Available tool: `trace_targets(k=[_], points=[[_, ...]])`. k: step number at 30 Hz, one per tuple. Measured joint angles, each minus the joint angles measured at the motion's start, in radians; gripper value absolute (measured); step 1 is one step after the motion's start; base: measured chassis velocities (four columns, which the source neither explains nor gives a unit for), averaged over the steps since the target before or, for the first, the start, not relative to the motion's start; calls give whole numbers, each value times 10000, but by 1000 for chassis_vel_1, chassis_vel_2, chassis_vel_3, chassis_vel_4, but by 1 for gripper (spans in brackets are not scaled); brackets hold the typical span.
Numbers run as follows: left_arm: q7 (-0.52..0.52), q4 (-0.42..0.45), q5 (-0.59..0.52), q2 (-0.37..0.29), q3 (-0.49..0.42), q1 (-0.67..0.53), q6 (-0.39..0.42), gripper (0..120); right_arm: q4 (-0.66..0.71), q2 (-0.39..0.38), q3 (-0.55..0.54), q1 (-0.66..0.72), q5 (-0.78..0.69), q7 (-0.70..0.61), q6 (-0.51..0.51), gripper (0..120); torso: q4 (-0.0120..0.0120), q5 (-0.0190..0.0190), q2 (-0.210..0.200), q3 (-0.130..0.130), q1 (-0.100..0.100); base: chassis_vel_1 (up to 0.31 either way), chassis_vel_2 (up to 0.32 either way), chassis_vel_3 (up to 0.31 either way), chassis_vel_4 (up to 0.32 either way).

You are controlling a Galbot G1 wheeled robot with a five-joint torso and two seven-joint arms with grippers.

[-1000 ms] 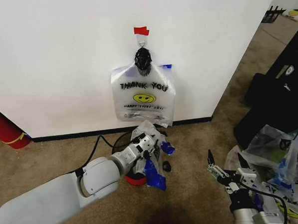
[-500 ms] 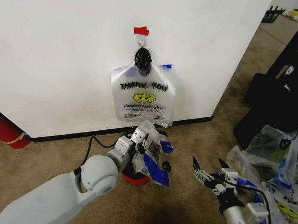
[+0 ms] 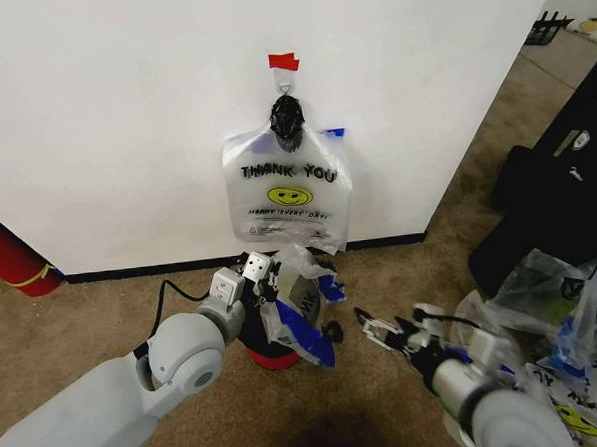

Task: Pick up the garbage bag from the wall and place it over the trash bin.

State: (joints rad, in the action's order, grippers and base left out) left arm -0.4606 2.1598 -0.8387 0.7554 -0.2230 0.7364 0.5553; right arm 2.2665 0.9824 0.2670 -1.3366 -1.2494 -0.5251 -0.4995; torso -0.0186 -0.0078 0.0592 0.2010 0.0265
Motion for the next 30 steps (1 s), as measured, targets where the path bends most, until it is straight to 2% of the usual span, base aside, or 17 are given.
trace_targets(k=[4, 8, 14, 18, 26, 30], points=[[87, -306, 12, 153, -415, -289, -53, 0, -807, 602, -407, 734, -48, -359, -284, 100, -13, -1, 0, 0, 2, 0, 0, 0, 0], [152, -276, 48, 84, -372, -194, -106, 0, -1323, 964, -789, 1213, 148, -572, -298, 100, -5, -4, -1, 0, 2, 0, 0, 0, 0], [176, -216, 76, 55, -128, -174, -183, 0, -1741, 1447, -1330, 2012, 216, -884, -333, 100, -9, -5, -1, 0, 2, 0, 0, 0, 0], [190, -148, 76, -19, -76, -156, -189, 0, -2127, 1864, -1893, 2630, 234, -1669, -707, 100, -5, -3, -1, 0, 2, 0, 0, 0, 0], [222, -6, 86, -153, -51, -66, -196, 0, -2728, 2453, -2441, 3153, 216, -2908, -796, 100, -7, -3, 0, 0, 1, 0, 0, 0, 0], [239, 24, 90, -180, 29, -38, -211, 0, -2946, 2695, -2614, 3316, 233, -3071, -816, 100, -7, -3, 0, 0, 0, 0, 0, 0, 0]])
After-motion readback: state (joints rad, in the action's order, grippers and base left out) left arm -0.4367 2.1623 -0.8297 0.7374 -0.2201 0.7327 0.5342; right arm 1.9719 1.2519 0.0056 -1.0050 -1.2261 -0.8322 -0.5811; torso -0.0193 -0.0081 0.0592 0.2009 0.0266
